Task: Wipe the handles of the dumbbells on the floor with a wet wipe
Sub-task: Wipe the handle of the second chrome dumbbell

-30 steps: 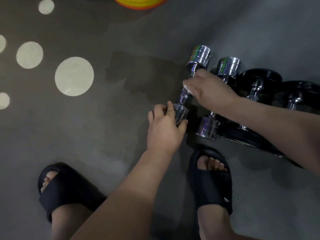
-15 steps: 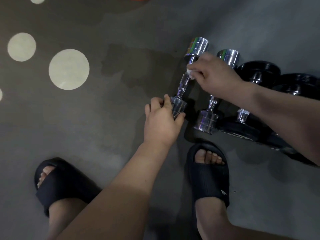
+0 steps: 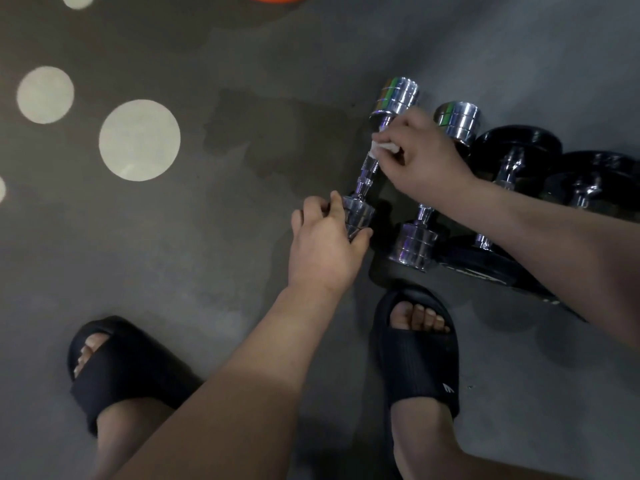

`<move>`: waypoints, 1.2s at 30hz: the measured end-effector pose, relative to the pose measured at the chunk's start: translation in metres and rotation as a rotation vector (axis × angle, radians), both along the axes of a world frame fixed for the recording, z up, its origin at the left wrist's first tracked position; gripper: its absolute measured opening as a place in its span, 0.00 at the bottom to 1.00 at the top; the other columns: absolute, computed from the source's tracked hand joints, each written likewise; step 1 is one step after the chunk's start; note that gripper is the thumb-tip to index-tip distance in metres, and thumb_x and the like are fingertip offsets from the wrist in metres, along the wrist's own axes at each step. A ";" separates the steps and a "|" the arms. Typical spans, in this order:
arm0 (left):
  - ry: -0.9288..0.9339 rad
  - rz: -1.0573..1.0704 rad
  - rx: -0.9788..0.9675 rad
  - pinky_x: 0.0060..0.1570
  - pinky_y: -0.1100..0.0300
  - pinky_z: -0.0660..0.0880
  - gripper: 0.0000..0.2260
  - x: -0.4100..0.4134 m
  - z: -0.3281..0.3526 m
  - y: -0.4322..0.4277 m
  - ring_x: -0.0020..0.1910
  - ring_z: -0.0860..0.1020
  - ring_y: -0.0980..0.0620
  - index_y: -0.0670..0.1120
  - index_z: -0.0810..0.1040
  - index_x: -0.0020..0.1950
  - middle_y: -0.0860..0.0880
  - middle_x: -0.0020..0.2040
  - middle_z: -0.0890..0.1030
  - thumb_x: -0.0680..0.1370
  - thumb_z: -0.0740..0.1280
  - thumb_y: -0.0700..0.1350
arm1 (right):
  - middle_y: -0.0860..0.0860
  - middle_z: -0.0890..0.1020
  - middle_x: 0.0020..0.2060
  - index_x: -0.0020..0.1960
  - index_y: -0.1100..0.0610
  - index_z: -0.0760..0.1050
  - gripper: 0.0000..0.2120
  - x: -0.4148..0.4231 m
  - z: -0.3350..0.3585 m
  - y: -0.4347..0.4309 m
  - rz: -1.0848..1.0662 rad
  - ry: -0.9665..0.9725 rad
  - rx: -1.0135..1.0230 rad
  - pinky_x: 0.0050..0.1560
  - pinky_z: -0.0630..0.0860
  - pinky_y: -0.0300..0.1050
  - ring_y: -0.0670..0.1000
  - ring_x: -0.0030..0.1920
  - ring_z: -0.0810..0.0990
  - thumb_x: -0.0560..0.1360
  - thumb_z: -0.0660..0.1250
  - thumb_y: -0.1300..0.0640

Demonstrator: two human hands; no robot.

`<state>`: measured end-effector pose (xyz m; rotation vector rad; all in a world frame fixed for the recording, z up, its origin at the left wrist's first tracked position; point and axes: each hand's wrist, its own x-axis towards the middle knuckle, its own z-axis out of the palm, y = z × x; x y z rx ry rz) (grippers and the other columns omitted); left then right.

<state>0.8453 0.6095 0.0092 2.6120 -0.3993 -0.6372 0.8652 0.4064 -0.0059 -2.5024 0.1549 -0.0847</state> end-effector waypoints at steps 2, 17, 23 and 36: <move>0.004 0.003 -0.002 0.68 0.53 0.68 0.37 0.000 0.000 0.000 0.64 0.65 0.44 0.44 0.62 0.80 0.46 0.66 0.68 0.78 0.69 0.59 | 0.58 0.77 0.54 0.61 0.63 0.81 0.14 -0.001 0.002 -0.002 0.049 -0.005 -0.029 0.53 0.69 0.33 0.51 0.52 0.77 0.80 0.68 0.56; 0.004 0.001 0.007 0.67 0.54 0.68 0.37 -0.002 0.001 -0.002 0.64 0.65 0.44 0.45 0.61 0.81 0.46 0.66 0.67 0.77 0.70 0.59 | 0.61 0.75 0.46 0.51 0.65 0.82 0.10 0.010 0.000 -0.009 0.054 -0.015 -0.151 0.42 0.77 0.53 0.60 0.42 0.77 0.81 0.64 0.60; -0.005 -0.004 0.011 0.68 0.51 0.68 0.37 -0.002 0.002 -0.003 0.64 0.65 0.42 0.44 0.62 0.80 0.45 0.66 0.68 0.77 0.70 0.59 | 0.57 0.74 0.43 0.49 0.62 0.83 0.11 -0.011 0.004 0.014 0.301 0.002 -0.120 0.38 0.74 0.49 0.56 0.39 0.75 0.82 0.65 0.57; 0.013 0.057 -0.031 0.69 0.53 0.67 0.37 -0.005 -0.002 -0.005 0.64 0.65 0.43 0.46 0.64 0.80 0.46 0.65 0.68 0.75 0.72 0.59 | 0.54 0.76 0.46 0.49 0.58 0.83 0.09 0.006 0.015 0.006 0.162 0.084 -0.082 0.44 0.71 0.45 0.53 0.43 0.77 0.81 0.65 0.56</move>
